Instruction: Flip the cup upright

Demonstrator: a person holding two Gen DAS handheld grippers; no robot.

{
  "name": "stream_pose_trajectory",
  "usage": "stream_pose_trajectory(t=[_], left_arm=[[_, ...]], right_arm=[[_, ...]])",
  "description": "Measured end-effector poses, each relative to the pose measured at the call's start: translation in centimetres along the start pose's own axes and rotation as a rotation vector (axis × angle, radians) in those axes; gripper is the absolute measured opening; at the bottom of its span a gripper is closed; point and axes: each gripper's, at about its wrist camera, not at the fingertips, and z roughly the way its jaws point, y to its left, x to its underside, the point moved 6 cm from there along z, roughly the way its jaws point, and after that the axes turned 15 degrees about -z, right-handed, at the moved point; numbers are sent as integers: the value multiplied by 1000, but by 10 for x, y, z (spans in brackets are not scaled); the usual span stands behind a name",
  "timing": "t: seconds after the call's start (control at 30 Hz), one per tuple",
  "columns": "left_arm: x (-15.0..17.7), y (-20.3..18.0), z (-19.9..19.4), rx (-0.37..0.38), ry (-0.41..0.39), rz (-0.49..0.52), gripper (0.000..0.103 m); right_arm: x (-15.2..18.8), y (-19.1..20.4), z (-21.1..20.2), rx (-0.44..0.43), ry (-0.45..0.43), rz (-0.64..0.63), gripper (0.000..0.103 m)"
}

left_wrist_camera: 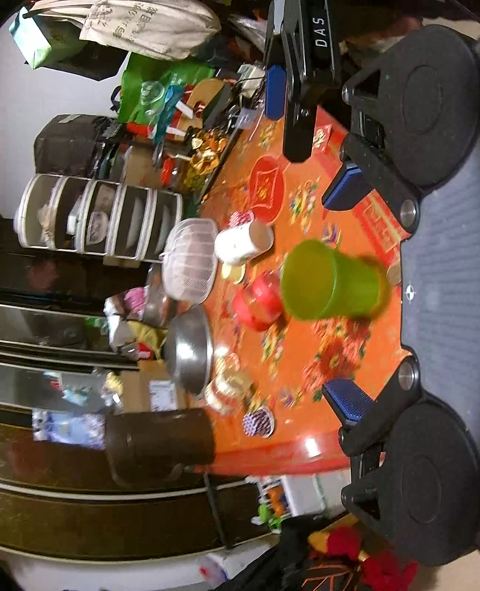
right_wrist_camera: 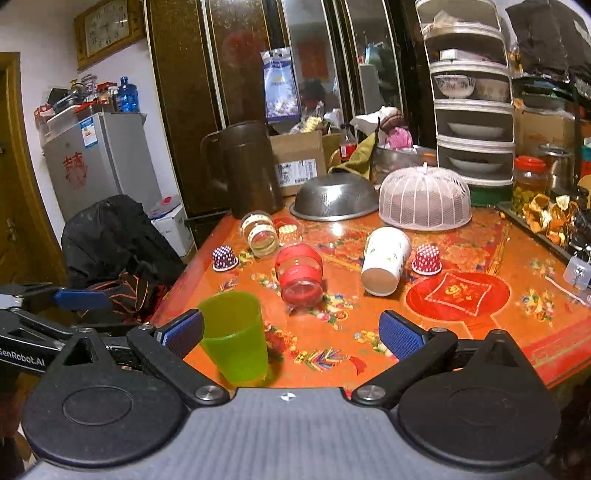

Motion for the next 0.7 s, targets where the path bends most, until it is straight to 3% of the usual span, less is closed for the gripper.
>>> stream_pose_trajectory(t=[0.7], left_arm=[[-3, 0, -2, -28, 4, -19, 99]], right_arm=[[1, 0, -1, -14, 6, 13, 102]])
